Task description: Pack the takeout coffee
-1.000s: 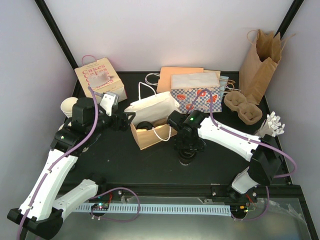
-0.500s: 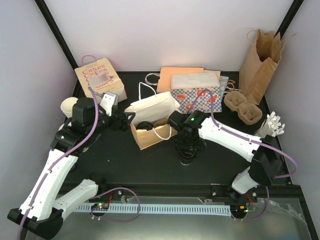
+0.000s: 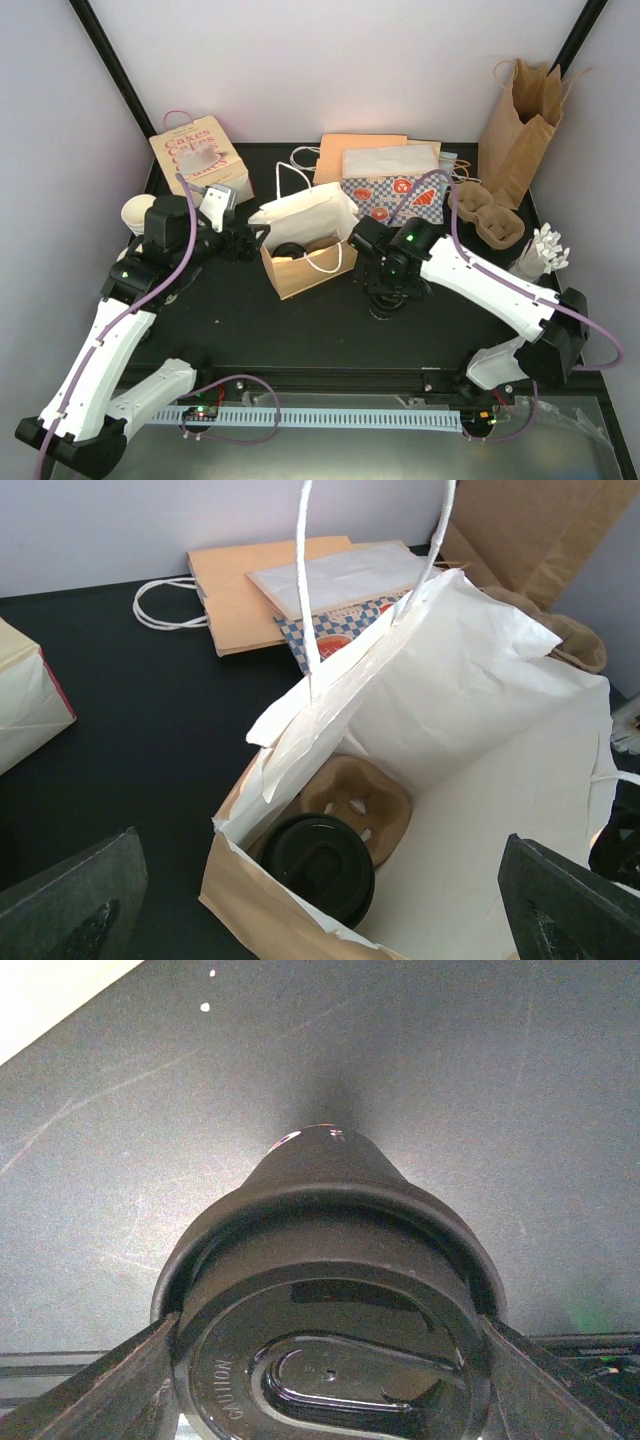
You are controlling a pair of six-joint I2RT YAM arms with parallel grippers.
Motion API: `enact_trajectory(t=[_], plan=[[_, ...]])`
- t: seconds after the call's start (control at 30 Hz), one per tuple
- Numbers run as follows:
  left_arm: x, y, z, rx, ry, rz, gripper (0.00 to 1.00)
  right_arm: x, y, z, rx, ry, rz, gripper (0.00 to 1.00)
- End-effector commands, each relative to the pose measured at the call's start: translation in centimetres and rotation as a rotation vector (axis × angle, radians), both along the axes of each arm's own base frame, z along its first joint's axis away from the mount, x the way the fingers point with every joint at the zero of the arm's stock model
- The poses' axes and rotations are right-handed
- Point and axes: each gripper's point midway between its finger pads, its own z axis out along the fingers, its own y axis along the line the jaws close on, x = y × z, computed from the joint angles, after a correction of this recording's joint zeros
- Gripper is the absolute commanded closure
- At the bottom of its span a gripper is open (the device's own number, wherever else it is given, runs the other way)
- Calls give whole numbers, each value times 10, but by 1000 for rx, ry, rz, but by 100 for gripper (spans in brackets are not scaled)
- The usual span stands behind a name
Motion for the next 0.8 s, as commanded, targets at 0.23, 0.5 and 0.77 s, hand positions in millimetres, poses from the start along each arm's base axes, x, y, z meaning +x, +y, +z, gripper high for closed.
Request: enact_trajectory(t=[0.23,0.5,0.77], plan=[[-5,7,27,0,-69,12,1,20,-37,84,-3,-277,-50,25],[-5,6,38,-17,-75,10,1,31,-40,137,55,-437,28,25],[-6,9,46,-9,-78,22,1,34,-46,185,120,-586,99,25]])
